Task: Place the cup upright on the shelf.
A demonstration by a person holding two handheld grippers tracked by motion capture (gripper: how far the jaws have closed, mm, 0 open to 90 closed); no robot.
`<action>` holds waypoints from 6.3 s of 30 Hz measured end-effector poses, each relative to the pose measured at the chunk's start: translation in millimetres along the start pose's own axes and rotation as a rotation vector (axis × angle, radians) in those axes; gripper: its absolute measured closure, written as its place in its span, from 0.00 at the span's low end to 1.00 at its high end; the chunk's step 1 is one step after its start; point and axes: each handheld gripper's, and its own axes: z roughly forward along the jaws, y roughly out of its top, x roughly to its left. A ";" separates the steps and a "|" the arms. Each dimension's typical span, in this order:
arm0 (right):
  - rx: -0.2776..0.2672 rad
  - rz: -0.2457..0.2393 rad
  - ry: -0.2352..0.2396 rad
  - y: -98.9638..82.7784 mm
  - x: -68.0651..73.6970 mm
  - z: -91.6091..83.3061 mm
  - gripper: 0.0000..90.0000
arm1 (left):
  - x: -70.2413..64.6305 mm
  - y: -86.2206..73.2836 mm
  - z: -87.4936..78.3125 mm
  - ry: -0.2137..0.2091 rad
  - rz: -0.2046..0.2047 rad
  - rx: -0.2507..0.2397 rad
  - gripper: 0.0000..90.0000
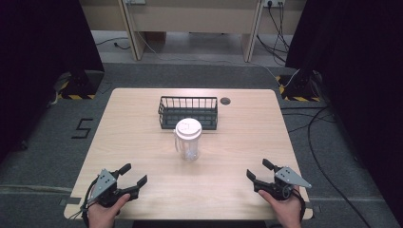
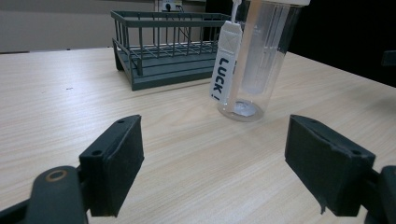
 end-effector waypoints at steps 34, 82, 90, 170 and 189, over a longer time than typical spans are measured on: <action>0.021 -0.067 0.151 29.3 34.9 57.9 0.20 | -2.0 0.0 2.5 -0.010 0.005 0.002 0.20; 0.056 -0.090 0.236 59.9 70.4 145.9 0.18 | -0.9 1.7 2.9 -0.016 0.006 -0.006 0.21; 0.041 -0.095 0.248 65.6 79.9 156.4 0.17 | 0.4 2.2 0.8 -0.013 0.004 -0.013 0.21; -0.055 -0.086 0.253 88.7 90.3 181.5 0.19 | 0.7 2.3 -0.2 -0.018 0.002 -0.015 0.21; -0.100 -0.078 0.228 105.9 82.6 179.8 0.19 | 0.9 2.5 -0.6 -0.017 0.000 -0.017 0.21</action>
